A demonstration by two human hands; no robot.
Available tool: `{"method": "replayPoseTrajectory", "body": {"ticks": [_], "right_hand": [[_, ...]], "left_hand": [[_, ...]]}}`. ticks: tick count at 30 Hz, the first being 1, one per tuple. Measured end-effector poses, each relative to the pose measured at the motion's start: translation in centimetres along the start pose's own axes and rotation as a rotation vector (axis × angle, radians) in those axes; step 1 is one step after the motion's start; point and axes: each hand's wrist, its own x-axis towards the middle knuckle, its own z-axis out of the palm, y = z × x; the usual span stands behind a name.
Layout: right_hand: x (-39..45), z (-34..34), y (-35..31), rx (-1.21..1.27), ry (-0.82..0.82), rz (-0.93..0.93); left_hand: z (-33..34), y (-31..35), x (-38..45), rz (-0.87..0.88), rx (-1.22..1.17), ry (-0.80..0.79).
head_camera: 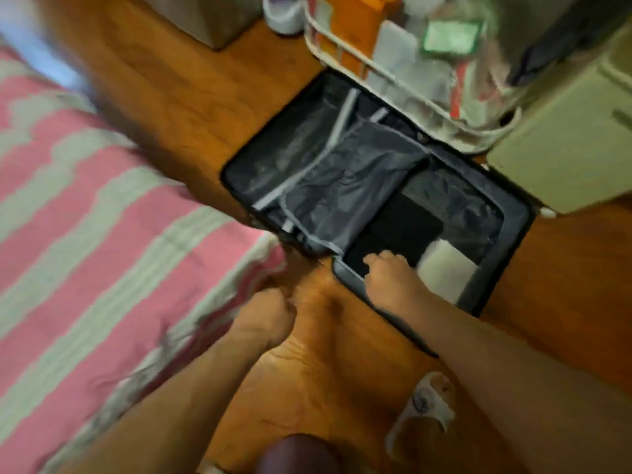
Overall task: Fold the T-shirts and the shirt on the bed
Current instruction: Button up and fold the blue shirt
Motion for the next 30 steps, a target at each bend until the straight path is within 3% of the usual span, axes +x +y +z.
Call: {"method": "replayPoseTrajectory", "body": {"ticks": [6, 10, 14, 20, 24, 30], "right_hand": [[-11.5, -9.8, -23.7, -0.058, -0.003, -0.189], [-16.1, -12.7, -38.5, -0.05, -0.08, -0.297], [-17.7, -14.0, -50.8, -0.048, -0.139, -0.476], [-13.3, -13.4, -65.5, -0.27, -0.206, -0.712], [-8.8, -9.1, -74.6, -0.395, -0.188, -0.833], [-5.2, 0.4, -84.0, -0.539, -0.171, -0.917]], "left_hand": [[-17.5, -17.7, -21.0, -0.134, -0.45, 0.233], [-24.5, -30.0, -32.1, -0.321, -0.623, 0.346], [-28.4, -38.3, -37.6, -0.484, -0.795, 0.501], [-28.7, -47.1, -38.4, -0.704, -0.866, 0.6], [-27.0, -54.6, -35.3, -0.826, -0.834, 0.673], [-20.4, -68.4, -29.9, -0.927, -0.701, 0.46]]}}
